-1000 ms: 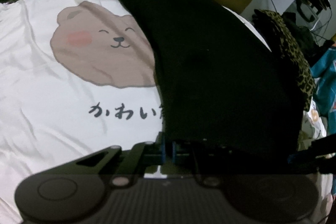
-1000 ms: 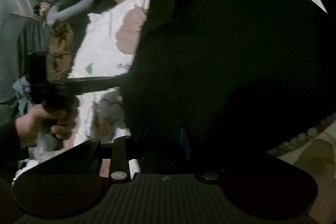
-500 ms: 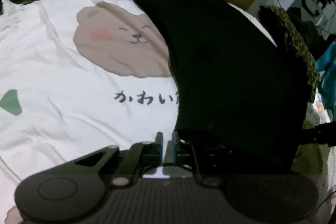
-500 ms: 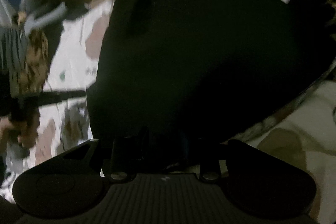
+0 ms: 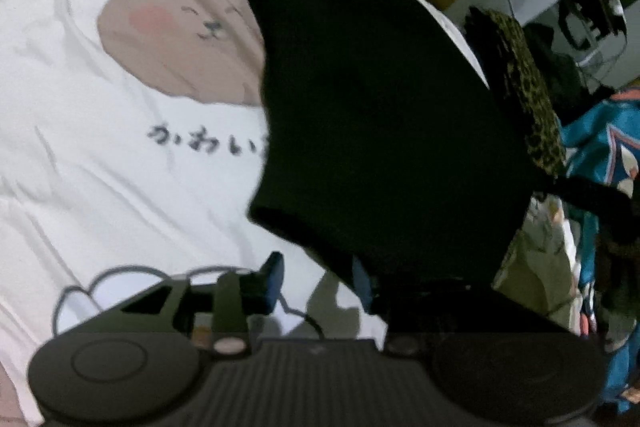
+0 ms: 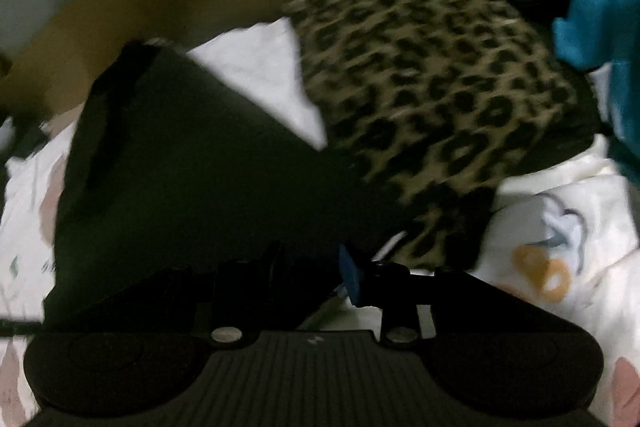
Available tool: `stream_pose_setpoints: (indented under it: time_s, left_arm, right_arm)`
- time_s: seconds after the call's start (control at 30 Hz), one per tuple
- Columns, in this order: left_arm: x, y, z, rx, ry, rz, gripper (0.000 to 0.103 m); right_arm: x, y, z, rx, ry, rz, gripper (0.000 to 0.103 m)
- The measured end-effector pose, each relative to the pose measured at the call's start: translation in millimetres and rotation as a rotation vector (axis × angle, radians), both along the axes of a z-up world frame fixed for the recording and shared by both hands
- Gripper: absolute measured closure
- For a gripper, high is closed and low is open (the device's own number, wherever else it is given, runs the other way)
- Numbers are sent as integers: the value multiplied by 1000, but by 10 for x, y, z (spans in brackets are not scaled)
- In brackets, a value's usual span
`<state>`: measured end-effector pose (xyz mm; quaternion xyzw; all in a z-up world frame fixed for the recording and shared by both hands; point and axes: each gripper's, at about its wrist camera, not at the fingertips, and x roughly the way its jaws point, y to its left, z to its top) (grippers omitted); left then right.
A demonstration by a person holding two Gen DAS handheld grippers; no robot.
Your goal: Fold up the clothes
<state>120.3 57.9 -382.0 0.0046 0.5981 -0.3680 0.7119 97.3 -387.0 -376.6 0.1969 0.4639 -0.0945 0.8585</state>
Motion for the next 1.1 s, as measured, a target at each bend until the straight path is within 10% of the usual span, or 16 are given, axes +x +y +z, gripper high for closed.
stream_pose_setpoints:
  time_s: [0.53,0.77,1.1]
  left_arm:
    - [-176,-164,-214,-59,175,8,66]
    - [-211,-159,-304,-67,219,13,93]
    - [-203,-128,-295,-61,207,15,101]
  right_arm:
    - [62,-340,-72,-54,-32,-90,65]
    - [53,-326,-86,-34,-39,-68,97]
    - [11,-272,-35,-47,-14,-56,100]
